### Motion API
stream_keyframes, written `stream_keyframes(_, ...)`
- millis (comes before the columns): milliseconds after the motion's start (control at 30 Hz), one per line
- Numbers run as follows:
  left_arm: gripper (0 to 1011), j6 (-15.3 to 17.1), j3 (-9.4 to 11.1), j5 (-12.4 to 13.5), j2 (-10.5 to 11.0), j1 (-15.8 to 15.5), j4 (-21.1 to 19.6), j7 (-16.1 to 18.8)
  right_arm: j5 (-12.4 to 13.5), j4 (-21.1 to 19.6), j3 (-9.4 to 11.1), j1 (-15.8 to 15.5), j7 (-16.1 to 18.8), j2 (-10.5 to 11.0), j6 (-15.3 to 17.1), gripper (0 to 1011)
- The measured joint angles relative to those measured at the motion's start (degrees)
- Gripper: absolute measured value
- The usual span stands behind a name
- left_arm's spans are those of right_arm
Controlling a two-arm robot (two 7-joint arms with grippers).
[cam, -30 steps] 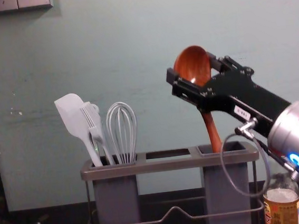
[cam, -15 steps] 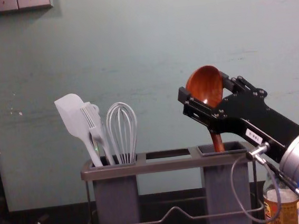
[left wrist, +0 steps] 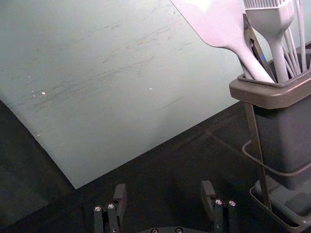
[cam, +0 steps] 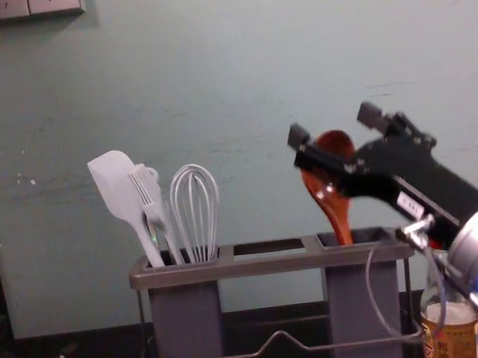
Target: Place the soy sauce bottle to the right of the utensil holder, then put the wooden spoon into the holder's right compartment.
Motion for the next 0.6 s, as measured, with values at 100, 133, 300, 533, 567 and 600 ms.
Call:
stream_keyframes(100,1005,0.0,0.0,0.0,0.0,0.0,0.0,0.0,0.33,-1.65,0.48,0.03,0.06,-0.03,-0.03,1004)
stream_keyframes(133,1005,0.0,0.0,0.0,0.0,0.0,0.0,0.0,0.36,-2.06,0.61,0.01,0.06,0.0,-0.03,1004)
stream_keyframes(300,1005,0.0,0.0,0.0,0.0,0.0,0.0,0.0,0.83,-6.17,2.08,-0.82,0.01,0.94,0.42,1004)
stream_keyframes(533,1005,0.0,0.0,0.0,0.0,0.0,0.0,0.0,1.69,-10.65,5.03,-3.07,-0.35,3.24,1.02,1004)
stream_keyframes(567,1005,0.0,0.0,0.0,0.0,0.0,0.0,0.0,1.77,-11.06,5.44,-3.38,-0.36,3.55,1.02,1004)
stream_keyframes(600,1005,0.0,0.0,0.0,0.0,0.0,0.0,0.0,2.02,-11.72,6.12,-3.97,-0.36,4.03,1.02,1004)
